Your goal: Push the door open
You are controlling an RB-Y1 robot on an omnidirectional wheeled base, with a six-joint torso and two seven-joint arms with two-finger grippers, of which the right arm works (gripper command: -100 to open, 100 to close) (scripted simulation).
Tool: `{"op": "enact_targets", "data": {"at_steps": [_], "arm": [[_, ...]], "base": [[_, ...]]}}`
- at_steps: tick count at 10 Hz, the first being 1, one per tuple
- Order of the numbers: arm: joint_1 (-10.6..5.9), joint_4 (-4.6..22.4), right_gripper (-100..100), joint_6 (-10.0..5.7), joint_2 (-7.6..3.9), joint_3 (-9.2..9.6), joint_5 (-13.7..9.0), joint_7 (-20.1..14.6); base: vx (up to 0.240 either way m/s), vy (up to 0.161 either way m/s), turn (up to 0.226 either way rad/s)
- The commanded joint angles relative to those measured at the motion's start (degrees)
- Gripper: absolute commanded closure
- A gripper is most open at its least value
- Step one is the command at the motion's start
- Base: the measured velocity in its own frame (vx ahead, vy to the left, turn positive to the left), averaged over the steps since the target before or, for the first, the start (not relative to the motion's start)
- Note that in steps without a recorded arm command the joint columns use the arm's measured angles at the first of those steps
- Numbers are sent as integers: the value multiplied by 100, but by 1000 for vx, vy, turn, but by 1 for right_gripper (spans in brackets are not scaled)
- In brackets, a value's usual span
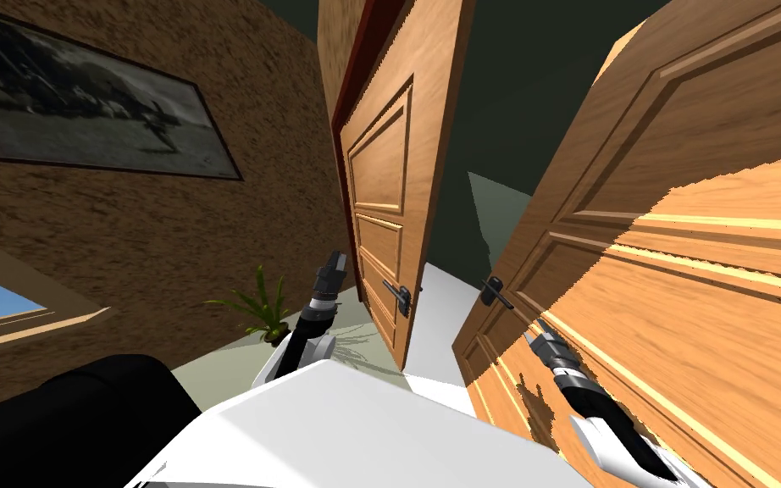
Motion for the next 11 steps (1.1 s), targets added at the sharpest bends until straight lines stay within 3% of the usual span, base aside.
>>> {"op": "enact_targets", "data": {"at_steps": [1,11], "arm": [[44,-51,-100,-32,-39,57,20,-67],[153,-210,-100,-167,-139,304,104,-299]], "base": [[77,177,-226],[58,201,-213]]}}
